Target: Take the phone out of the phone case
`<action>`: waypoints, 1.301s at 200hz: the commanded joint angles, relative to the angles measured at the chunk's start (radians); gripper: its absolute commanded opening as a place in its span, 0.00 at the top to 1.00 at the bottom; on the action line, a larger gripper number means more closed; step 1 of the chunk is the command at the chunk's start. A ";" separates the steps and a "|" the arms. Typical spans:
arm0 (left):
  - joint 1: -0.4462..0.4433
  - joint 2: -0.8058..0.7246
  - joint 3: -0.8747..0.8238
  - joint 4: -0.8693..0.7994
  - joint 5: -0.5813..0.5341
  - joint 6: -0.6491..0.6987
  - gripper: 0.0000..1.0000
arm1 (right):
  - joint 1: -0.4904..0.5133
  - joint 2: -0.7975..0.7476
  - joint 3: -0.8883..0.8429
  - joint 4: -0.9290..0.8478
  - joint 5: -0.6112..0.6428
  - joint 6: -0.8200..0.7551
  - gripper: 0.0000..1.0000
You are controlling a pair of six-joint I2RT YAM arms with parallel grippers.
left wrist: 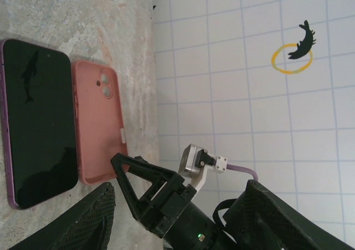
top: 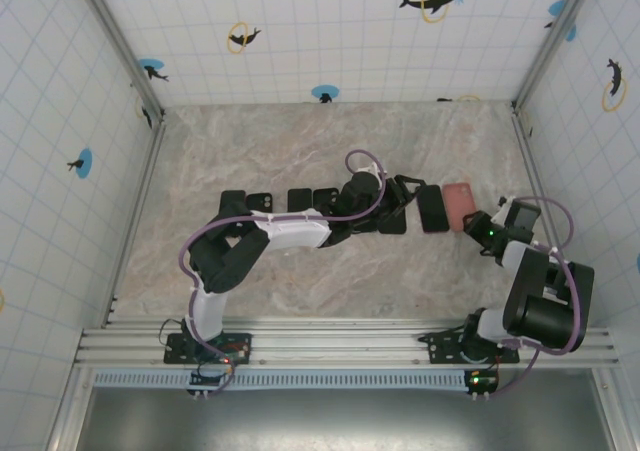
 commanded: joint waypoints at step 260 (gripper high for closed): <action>0.306 -0.382 -0.077 -0.859 -0.158 1.061 0.02 | 0.374 -0.180 0.294 -0.319 -0.102 -0.290 0.01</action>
